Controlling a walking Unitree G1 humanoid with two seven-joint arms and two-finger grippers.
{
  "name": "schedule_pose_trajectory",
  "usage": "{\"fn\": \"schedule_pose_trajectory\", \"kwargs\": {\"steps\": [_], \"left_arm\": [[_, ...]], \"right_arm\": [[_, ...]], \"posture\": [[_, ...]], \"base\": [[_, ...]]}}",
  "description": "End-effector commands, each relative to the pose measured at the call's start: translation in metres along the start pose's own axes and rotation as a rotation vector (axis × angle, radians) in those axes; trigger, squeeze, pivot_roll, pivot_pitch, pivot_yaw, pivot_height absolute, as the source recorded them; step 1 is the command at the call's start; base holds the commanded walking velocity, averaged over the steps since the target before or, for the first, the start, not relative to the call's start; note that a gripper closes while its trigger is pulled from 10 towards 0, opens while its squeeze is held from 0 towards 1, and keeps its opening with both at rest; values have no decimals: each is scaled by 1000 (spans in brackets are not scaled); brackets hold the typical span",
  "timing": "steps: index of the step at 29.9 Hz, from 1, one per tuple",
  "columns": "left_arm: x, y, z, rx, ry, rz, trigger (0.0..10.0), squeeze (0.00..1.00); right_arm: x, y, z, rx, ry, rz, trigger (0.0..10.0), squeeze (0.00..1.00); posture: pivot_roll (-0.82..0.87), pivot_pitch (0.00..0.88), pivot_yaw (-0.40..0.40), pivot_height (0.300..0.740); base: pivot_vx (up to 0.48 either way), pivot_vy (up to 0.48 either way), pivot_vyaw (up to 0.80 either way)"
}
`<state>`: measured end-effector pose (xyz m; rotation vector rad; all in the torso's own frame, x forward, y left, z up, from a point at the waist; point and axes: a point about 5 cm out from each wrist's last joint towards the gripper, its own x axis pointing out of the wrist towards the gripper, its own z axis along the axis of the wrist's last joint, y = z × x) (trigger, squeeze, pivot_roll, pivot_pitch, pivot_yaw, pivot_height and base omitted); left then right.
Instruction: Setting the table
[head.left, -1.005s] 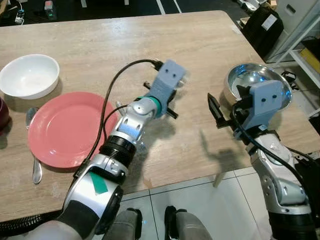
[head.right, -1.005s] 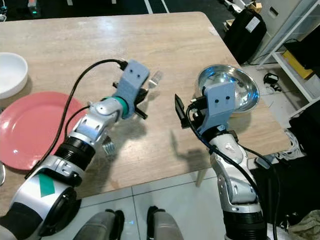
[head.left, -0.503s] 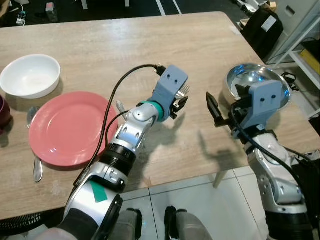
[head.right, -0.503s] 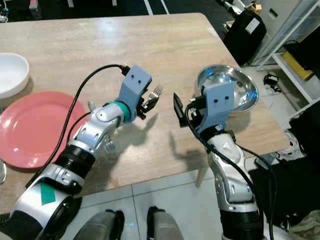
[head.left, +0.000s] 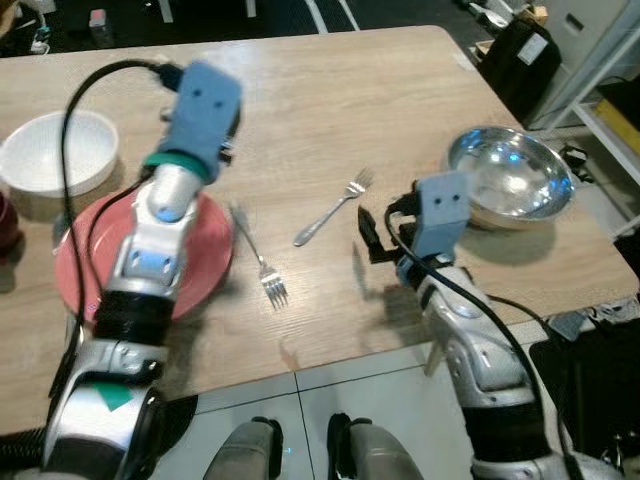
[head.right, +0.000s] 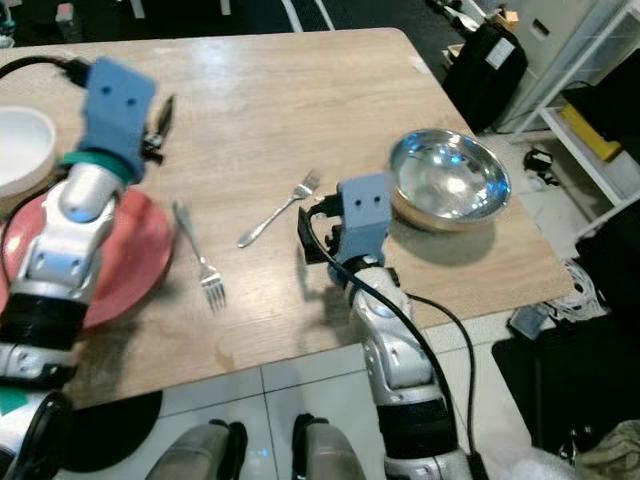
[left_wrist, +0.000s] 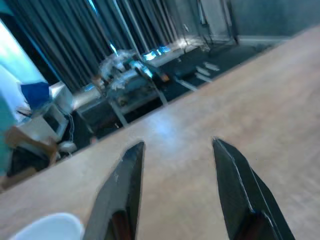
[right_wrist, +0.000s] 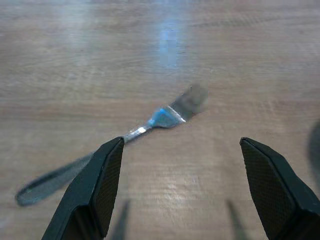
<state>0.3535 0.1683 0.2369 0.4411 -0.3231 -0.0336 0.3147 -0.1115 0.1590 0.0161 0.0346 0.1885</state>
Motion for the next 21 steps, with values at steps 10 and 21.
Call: {"fn": "schedule_pose_trajectory", "kwargs": {"steps": [10, 21], "left_arm": [[-44, -20, -10, 49, 31, -80, 10000, 0], [-55, -20, -15, 58, 62, -61, 10000, 0]], "right_arm": [[32, 23, -3, -3, 58, 21, 10000, 0], [41, 38, -18, -47, 124, 3, 10000, 0]], "posture": [[184, 126, -54, 740], [194, 134, -66, 740]], "base": [[0, 0, 0], [0, 0, 0]]}}
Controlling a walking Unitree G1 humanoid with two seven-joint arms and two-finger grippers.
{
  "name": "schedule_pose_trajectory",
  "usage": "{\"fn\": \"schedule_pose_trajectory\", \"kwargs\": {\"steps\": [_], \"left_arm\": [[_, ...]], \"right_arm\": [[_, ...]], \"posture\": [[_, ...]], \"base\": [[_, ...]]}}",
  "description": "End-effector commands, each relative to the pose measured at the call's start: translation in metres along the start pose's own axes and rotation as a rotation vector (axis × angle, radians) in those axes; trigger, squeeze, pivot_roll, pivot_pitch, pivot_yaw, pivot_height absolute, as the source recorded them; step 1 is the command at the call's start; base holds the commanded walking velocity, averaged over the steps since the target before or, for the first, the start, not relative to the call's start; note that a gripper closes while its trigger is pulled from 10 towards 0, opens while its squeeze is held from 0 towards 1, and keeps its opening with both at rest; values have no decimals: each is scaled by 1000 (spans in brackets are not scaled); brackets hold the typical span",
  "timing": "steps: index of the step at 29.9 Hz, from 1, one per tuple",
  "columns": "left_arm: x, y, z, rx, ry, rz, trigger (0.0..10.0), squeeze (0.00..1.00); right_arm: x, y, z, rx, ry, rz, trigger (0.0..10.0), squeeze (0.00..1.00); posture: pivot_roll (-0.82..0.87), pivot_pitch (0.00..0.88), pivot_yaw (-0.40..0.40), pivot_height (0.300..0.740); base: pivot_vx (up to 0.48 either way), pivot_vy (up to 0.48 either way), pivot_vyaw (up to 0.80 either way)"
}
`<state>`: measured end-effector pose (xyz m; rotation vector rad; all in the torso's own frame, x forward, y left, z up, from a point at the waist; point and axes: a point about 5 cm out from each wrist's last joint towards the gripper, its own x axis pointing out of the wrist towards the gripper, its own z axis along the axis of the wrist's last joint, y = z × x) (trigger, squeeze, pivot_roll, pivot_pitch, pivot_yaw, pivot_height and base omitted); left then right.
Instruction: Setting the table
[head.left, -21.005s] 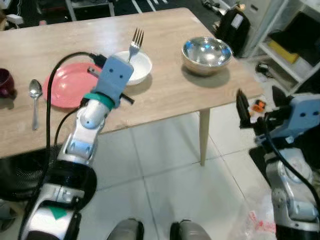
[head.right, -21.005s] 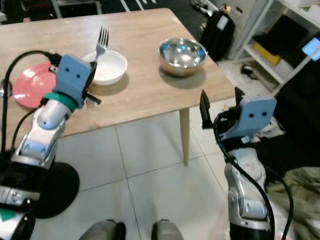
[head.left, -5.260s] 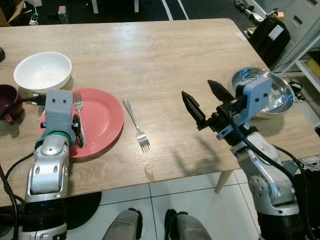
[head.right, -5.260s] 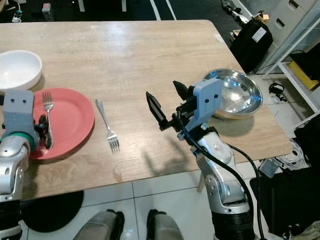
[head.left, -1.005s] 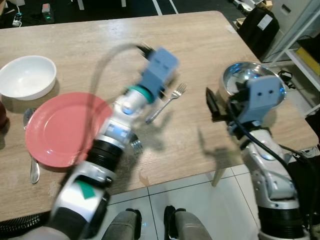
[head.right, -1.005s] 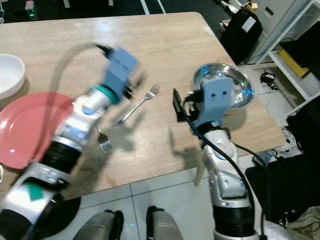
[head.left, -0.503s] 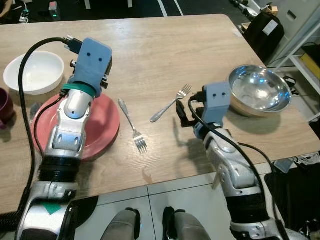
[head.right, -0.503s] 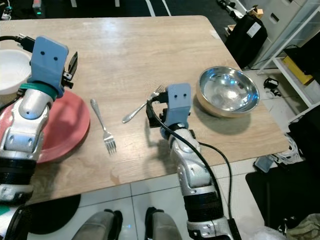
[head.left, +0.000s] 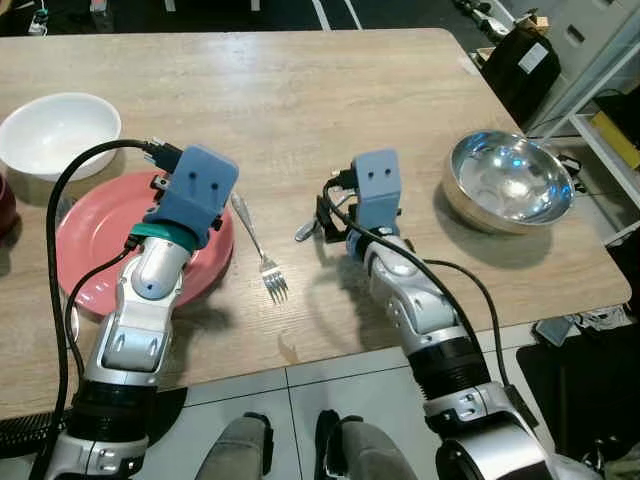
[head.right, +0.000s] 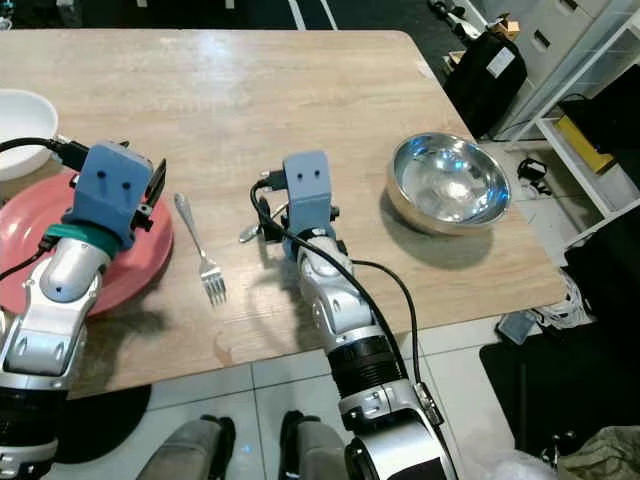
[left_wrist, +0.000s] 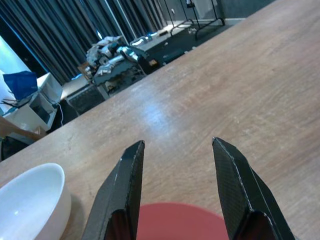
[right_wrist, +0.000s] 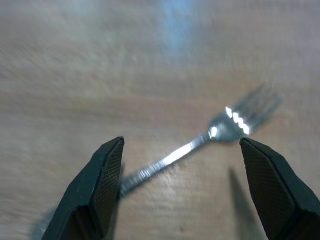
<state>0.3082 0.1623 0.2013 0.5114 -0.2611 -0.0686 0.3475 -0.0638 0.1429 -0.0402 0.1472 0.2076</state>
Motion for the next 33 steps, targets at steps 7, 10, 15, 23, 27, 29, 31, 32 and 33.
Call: {"fn": "schedule_pose_trajectory", "kwargs": {"steps": [7, 10, 15, 23, 27, 29, 31, 32, 33], "left_arm": [[-8, -2, -1, -3, 37, 10, 10000, 0], [-8, -3, 0, -7, 36, 8, 10000, 0], [-5, -9, 1, -23, 33, 6, 10000, 0], [-4, -14, 3, -38, 32, 4, 10000, 0], [-3, -15, 3, -41, 33, 2, 10000, 0], [-3, -16, 4, -42, 32, 2, 10000, 0], [-2, -16, 4, -43, 30, 3, 10000, 0], [-2, -16, 4, -45, 29, 4, 10000, 0], [-1, -16, 4, -46, 29, 4, 10000, 0]], "right_arm": [[1, -2, -23, -67, 117, -98, 10000, 0], [1, -4, -25, -75, 125, -111, 10000, 0], [0, -12, -31, -48, 162, -161, 10000, 0], [2, -6, -15, -25, 118, -114, 10000, 0], [1, -8, -17, -77, 116, -113, 10000, 0], [0, -14, -19, -137, 110, -115, 10000, 0], [-2, -20, -21, -170, 111, -119, 10000, 0], [-5, -28, -24, -186, 116, -132, 10000, 0], [-7, -35, -27, -196, 123, -144, 10000, 0]], "posture": [[186, 144, -78, 740], [173, 143, -79, 740], [151, 132, -82, 740], [138, 122, -85, 740], [138, 117, -84, 740], [133, 113, -83, 740], [130, 112, -84, 740], [128, 112, -84, 740], [123, 111, -84, 740]], "base": [[0, 0, 0], [0, 0, 0], [0, 0, 0], [0, 0, 0], [0, 0, 0], [0, 0, 0], [0, 0, 0], [0, 0, 0], [0, 0, 0]]}}
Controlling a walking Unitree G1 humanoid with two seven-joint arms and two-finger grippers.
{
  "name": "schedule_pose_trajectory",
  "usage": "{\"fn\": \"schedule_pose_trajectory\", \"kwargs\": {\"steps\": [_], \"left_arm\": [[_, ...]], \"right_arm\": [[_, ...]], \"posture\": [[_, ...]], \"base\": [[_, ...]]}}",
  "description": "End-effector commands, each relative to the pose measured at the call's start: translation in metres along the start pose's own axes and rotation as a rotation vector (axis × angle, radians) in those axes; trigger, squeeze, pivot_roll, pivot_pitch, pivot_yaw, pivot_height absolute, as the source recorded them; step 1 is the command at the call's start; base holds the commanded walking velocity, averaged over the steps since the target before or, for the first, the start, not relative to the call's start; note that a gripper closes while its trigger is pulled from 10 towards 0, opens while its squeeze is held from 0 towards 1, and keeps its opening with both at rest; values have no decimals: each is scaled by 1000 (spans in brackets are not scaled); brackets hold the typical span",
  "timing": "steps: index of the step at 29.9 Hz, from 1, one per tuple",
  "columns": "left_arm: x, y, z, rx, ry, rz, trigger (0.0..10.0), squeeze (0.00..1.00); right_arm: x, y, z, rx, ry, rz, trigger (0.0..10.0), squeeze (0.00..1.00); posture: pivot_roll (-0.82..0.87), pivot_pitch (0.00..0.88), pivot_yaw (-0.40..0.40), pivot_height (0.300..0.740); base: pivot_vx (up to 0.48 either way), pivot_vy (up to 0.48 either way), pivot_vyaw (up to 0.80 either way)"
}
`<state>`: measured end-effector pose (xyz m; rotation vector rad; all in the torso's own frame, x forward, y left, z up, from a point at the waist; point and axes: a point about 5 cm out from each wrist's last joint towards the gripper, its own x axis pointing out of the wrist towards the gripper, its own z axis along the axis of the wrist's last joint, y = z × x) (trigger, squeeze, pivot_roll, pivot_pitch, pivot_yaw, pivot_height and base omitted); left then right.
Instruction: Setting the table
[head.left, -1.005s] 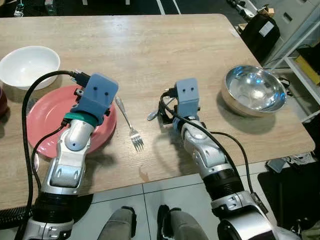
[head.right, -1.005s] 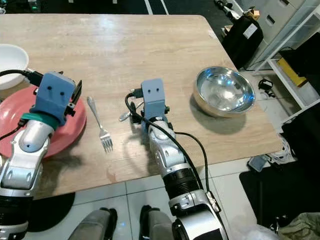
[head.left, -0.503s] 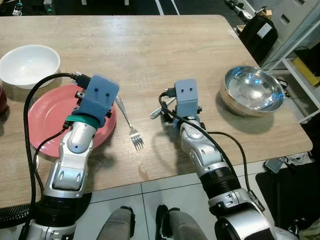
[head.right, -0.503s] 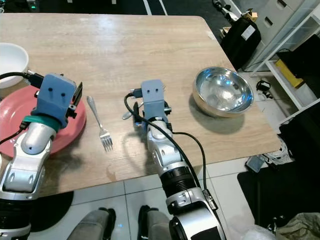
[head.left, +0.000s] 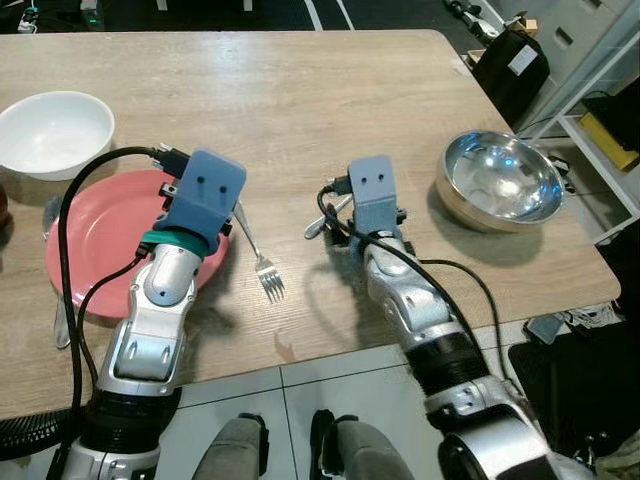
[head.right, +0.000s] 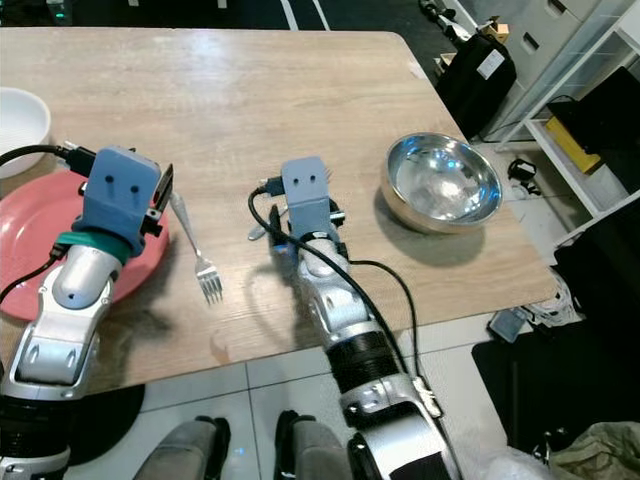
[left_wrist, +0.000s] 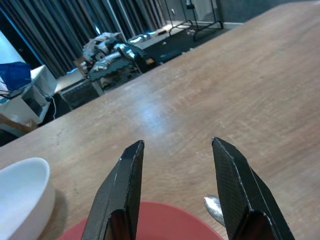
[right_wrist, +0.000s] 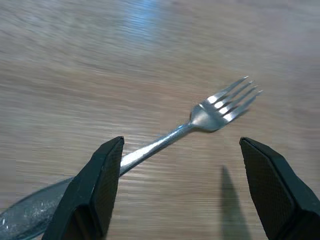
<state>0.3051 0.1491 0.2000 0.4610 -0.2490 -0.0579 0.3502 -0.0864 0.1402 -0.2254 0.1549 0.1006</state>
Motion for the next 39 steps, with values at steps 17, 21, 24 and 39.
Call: {"fn": "schedule_pose_trajectory", "kwargs": {"steps": [17, 21, 24, 39], "left_arm": [[2, -12, -1, -17, 9, -27, 10000, 0], [2, -13, 0, -20, 7, -30, 10000, 0], [2, -13, 0, -21, 7, -31, 10000, 0], [3, -15, 3, -27, 2, -28, 10000, 0]], "right_arm": [[-28, -76, -12, -13, 29, -162, 10000, 0], [-29, -58, 8, 106, -61, -50, 10000, 0], [-32, -42, 19, 194, -119, 80, 10000, 0], [-12, -9, -2, 283, 50, -19, 10000, 0]], "posture": [[91, 120, -85, 740], [91, 120, -85, 740], [91, 123, -85, 740], [112, 133, -87, 740]], "base": [[0, 0, 0], [0, 0, 0], [0, 0, 0], [0, 0, 0]]}}
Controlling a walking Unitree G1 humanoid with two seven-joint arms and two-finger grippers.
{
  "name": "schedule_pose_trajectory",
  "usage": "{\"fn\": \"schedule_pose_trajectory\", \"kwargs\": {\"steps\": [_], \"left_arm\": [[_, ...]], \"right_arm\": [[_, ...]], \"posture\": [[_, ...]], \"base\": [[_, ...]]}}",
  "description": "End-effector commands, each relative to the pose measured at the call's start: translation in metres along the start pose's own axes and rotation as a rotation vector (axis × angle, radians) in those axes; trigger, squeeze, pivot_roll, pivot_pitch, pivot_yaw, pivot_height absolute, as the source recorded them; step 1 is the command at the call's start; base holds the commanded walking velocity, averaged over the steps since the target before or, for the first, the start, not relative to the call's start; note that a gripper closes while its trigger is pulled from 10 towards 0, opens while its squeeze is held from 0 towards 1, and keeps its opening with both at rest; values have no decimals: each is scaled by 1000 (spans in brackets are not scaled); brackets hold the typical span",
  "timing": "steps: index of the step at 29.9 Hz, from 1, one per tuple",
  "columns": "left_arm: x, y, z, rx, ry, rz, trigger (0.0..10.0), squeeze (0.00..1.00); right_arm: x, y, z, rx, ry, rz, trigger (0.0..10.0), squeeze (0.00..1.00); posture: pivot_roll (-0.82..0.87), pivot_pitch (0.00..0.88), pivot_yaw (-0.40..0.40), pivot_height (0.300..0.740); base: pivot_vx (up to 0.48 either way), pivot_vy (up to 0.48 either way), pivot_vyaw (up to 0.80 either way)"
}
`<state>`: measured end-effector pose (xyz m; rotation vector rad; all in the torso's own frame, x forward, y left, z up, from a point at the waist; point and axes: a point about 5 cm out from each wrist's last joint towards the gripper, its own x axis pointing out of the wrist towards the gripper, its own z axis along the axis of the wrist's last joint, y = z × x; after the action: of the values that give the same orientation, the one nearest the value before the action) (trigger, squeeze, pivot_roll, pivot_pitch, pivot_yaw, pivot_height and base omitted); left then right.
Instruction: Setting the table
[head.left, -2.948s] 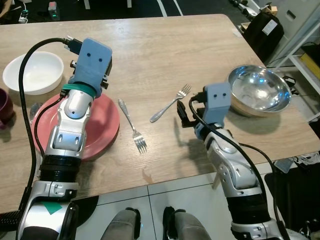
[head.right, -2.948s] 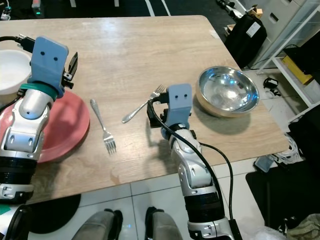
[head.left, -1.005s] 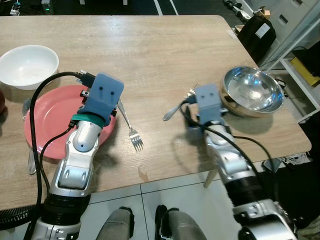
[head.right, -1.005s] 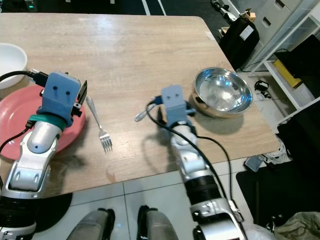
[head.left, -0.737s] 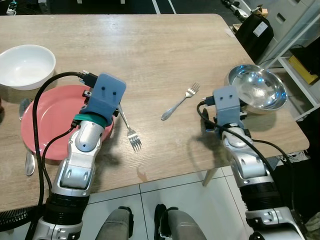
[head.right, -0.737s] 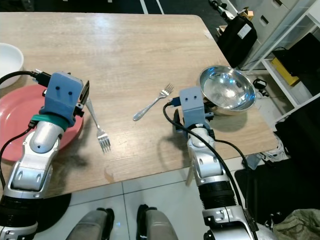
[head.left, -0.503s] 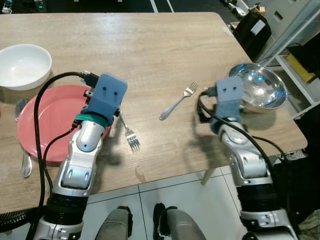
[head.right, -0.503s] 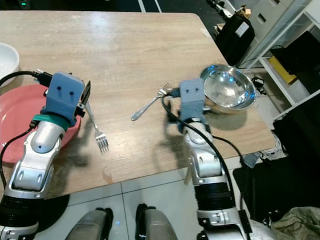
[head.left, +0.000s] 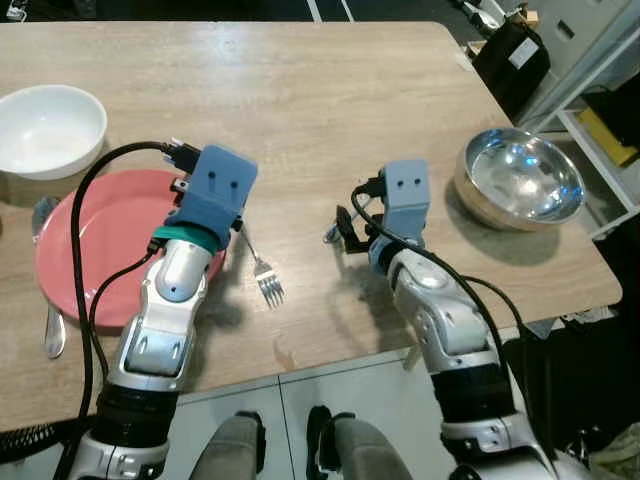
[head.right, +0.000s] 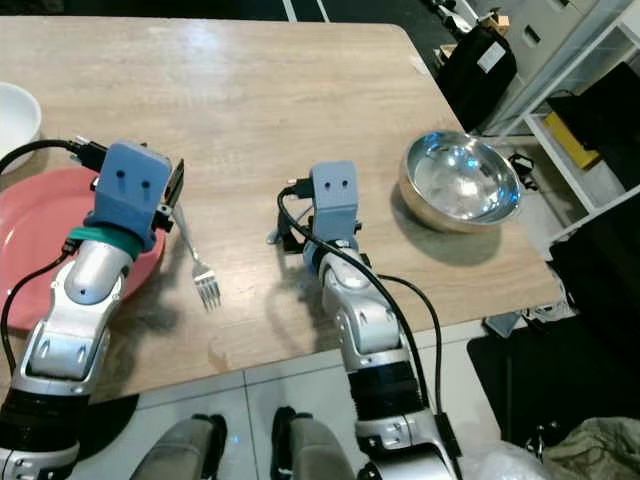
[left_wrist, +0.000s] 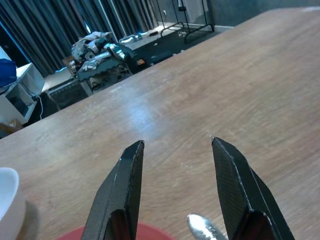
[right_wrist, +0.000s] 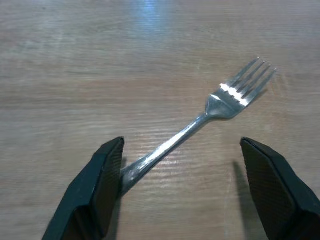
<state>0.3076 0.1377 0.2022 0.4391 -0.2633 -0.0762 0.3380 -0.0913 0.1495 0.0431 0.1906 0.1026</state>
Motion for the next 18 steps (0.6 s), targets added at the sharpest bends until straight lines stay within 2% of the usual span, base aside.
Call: {"fn": "schedule_pose_trajectory", "kwargs": {"steps": [1, 3, 5, 6, 8, 10, 12, 15, 16, 18], "left_arm": [[-2, -4, -3, -2, 20, -13, 10000, 0], [-2, -4, -3, -2, 20, -13, 10000, 0], [-2, -3, -3, 1, 20, -9, 10000, 0], [-2, -3, -3, 1, 20, -9, 10000, 0], [-3, -2, -3, 1, 21, -5, 10000, 0], [-3, -2, -3, 1, 22, -4, 10000, 0], [-4, -2, -3, 1, 23, -4, 10000, 0], [-4, -3, -3, -1, 24, -6, 10000, 0], [-4, -3, -3, -1, 24, -6, 10000, 0], [-3, -3, -3, -1, 23, -6, 10000, 0]], "right_arm": [[8, -7, -8, 43, 33, -105, 10000, 0], [8, -7, -8, 43, 33, -105, 10000, 0], [15, -9, -10, 111, 70, -168, 10000, 0], [15, -9, -10, 111, 70, -168, 10000, 0], [17, -3, -11, 196, 108, -153, 10000, 0], [17, 0, -10, 197, 109, -149, 10000, 0], [16, 3, -10, 180, 116, -149, 10000, 0], [15, 10, -11, 49, 115, -156, 10000, 0], [15, 10, -11, 49, 115, -156, 10000, 0], [14, 12, -13, -31, 110, -159, 10000, 0]], "posture": [[116, 134, -88, 740], [116, 134, -88, 740], [123, 135, -93, 740], [123, 135, -93, 740], [122, 138, -97, 740], [122, 138, -97, 740], [120, 139, -97, 740], [117, 140, -97, 740], [117, 140, -97, 740], [116, 141, -96, 740]], "base": [[0, 0, 0], [0, 0, 0], [0, 0, 0], [0, 0, 0], [0, 0, 0], [0, 0, 0], [0, 0, 0], [0, 0, 0], [0, 0, 0], [0, 0, 0]]}}
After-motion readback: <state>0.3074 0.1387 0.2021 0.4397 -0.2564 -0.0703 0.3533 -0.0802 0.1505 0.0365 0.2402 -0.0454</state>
